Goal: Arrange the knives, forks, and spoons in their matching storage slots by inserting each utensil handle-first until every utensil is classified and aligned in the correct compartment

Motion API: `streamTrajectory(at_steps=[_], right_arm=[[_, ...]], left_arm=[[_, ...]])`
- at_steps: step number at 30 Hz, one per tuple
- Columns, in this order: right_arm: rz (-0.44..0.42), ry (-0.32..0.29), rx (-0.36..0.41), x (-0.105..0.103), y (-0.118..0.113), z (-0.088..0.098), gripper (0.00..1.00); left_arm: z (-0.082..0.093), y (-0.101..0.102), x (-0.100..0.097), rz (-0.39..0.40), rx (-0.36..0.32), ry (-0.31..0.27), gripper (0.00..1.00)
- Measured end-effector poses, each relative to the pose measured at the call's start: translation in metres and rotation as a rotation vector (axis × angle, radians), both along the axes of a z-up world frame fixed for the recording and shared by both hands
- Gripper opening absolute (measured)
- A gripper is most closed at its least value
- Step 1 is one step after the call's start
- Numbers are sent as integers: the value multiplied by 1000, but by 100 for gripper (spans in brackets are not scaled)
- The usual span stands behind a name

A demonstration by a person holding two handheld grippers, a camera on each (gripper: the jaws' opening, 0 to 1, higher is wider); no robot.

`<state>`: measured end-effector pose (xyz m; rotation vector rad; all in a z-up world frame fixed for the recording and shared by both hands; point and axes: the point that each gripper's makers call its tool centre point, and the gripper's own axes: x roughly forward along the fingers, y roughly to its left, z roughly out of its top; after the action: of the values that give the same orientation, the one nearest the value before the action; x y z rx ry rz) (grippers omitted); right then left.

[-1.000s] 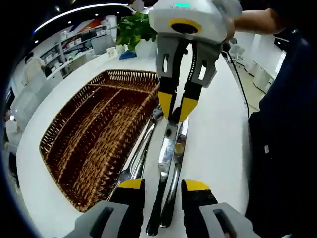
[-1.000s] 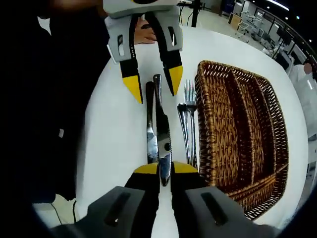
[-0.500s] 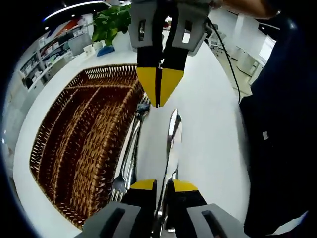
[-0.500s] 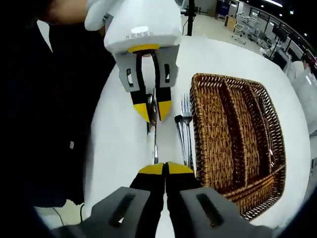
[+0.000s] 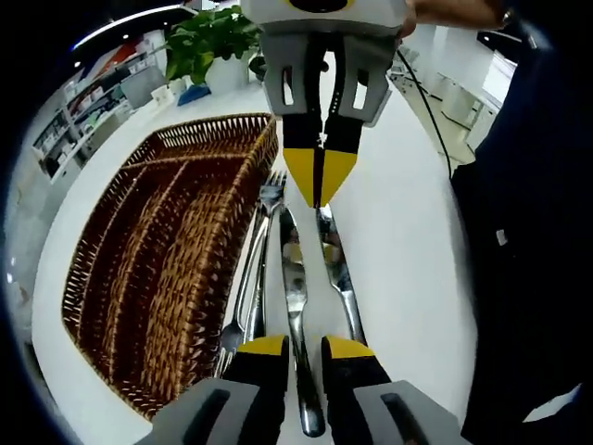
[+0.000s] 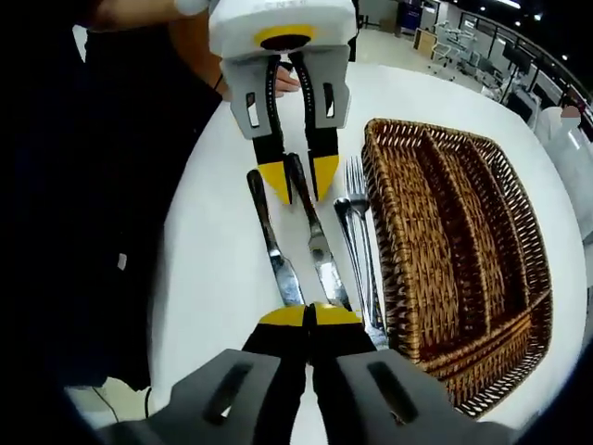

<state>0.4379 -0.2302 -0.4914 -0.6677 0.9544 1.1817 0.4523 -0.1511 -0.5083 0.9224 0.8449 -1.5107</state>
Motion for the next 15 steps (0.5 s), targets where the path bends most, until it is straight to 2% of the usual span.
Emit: streamTrajectory(at_steps=[2,6,15], right_arm=[[9,8,13,0,-1,0,0],[46,-20,16,5,-5,-3,0],[83,-33,16,9,-5,-11,2]], left_arm=[[-3,1,-1,20,11,11,14],[-6,2,-2,52,1,29,14],[-7,5,-1,83,-7,33,15]])
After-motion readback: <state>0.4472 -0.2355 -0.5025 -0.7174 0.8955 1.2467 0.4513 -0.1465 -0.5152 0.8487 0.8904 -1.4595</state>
